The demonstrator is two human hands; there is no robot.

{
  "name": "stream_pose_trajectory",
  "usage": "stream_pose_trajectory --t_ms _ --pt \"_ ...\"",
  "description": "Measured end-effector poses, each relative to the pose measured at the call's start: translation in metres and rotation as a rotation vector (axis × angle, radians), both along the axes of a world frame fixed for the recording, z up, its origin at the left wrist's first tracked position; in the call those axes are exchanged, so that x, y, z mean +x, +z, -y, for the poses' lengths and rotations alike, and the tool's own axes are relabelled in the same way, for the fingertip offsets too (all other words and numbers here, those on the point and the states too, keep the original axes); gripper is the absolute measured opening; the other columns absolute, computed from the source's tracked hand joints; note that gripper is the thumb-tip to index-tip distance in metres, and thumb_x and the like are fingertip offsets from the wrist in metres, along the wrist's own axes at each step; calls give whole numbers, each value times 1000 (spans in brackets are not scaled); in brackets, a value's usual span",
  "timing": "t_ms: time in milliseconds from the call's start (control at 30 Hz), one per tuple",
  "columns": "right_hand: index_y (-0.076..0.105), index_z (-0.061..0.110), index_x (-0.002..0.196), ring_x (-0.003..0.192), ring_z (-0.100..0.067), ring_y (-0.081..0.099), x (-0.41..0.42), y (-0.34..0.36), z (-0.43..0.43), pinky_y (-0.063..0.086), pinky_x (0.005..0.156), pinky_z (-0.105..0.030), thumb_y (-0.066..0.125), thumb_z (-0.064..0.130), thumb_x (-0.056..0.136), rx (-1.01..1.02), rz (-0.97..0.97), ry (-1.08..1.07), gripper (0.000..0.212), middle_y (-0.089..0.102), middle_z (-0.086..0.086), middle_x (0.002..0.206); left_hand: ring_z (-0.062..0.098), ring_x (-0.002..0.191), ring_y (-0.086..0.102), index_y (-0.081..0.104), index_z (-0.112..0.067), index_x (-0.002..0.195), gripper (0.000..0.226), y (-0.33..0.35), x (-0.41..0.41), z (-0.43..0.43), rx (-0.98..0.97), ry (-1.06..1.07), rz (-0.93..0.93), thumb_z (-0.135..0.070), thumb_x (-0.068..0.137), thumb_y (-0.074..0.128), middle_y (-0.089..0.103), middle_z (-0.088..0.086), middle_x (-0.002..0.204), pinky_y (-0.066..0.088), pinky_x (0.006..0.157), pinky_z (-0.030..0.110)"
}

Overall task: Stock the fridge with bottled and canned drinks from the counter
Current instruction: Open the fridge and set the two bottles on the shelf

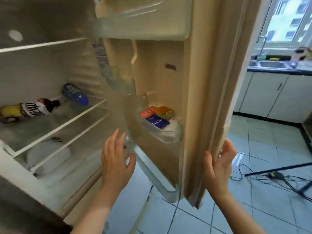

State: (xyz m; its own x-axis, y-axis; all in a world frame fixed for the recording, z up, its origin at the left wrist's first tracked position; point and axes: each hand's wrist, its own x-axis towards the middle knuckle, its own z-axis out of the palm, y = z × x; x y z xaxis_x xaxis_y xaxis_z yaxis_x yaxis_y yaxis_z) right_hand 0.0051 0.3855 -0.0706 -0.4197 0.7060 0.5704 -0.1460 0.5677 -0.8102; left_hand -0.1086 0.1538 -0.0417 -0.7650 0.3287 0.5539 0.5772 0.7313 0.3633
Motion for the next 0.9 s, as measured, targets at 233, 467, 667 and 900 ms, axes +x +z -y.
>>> stream_pose_trajectory --t_ms 233,467,667,900 --pt "49 -2 117 104 -13 42 -35 13 -87 36 92 -30 32 31 83 8 -53 -87 50 47 2 113 29 139 24 32 -6 145 69 8 -43 -61 23 -22 20 -33 84 48 24 9 155 24 112 44" --pt "51 10 91 82 -14 42 -81 23 -188 32 70 -31 29 32 87 -15 21 -80 31 48 4 84 25 144 9 20 -10 150 79 24 -96 -121 97 33 -4 -26 83 59 3 -7 156 11 117 39" --pt "56 14 97 86 -26 52 -130 37 -245 43 71 -40 30 27 89 -154 61 39 30 58 -5 89 43 139 19 23 -5 148 86 55 -147 -149 62 154 -169 -15 78 73 12 19 157 19 112 52" --pt "53 3 122 122 -24 43 -167 78 -218 32 106 -30 42 21 89 121 -214 -81 39 51 -10 125 45 137 21 24 -5 147 87 71 -175 -163 -115 194 -236 -21 77 74 16 24 155 25 108 57"
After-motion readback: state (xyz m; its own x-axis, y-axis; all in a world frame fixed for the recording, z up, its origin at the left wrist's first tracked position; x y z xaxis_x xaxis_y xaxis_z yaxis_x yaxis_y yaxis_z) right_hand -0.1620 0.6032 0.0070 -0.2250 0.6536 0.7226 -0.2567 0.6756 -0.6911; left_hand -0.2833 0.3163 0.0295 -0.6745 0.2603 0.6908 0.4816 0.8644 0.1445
